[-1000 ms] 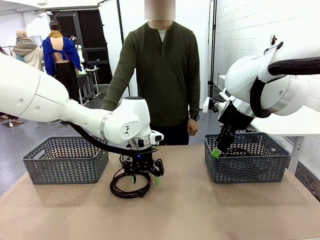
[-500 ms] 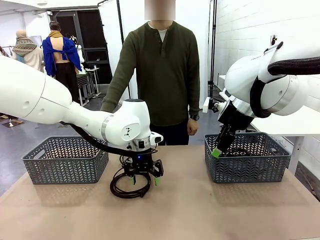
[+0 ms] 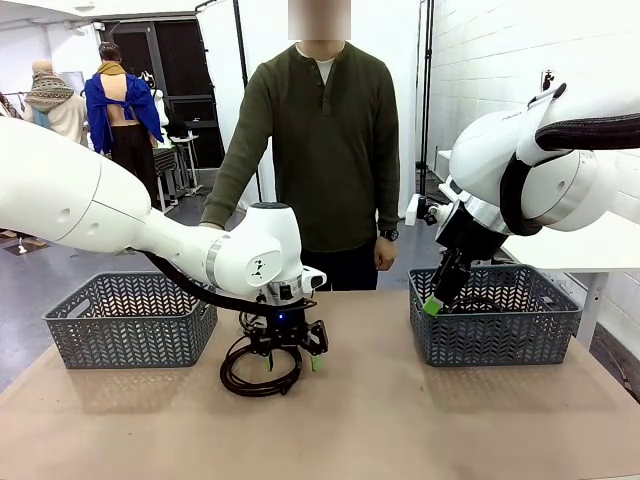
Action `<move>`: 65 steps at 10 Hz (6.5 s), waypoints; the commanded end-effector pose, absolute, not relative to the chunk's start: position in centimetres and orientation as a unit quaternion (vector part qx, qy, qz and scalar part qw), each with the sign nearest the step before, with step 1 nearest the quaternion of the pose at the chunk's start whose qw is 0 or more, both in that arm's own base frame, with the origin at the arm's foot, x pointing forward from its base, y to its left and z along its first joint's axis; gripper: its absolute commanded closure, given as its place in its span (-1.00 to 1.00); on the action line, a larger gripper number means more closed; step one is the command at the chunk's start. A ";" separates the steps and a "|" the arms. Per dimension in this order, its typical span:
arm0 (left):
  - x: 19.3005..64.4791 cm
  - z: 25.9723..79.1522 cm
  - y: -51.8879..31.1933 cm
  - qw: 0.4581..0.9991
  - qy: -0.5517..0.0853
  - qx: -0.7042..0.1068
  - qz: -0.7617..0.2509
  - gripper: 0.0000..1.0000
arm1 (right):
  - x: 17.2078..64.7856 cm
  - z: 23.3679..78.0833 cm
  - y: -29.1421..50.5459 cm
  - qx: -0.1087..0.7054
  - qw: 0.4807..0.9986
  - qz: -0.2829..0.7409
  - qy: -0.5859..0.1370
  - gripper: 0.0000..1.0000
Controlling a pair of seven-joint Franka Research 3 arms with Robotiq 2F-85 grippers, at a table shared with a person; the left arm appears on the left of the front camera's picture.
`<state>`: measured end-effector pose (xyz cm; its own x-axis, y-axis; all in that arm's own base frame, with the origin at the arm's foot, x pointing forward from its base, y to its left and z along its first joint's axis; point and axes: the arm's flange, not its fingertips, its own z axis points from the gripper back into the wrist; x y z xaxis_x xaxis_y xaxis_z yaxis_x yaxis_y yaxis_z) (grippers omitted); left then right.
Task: Organize the cables according to human instructions.
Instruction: Pick up a bundle of cables and place it in the basket indicated by the human.
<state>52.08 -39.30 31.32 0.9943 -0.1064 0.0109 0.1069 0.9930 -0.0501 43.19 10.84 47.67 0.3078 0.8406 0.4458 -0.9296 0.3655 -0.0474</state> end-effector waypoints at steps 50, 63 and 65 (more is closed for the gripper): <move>57.9 51.6 -19.0 0.859 -0.063 0.029 -0.508 1.00 | 43.6 47.8 11.0 0.106 0.802 0.553 -0.197 -1.00; 56.4 46.5 -10.2 0.781 -0.032 0.035 -0.623 1.00 | 43.6 47.8 11.0 0.106 0.802 0.553 -0.197 -1.00; 56.3 44.7 -9.5 0.769 -0.024 0.039 -0.637 1.00 | 43.6 47.8 11.0 0.106 0.802 0.553 -0.197 -1.00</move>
<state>56.64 -10.51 45.39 0.2327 -0.9725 -0.0090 0.9705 0.2316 0.0669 43.19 10.90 47.66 0.3068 0.8408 0.4460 -0.9301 0.3642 -0.0469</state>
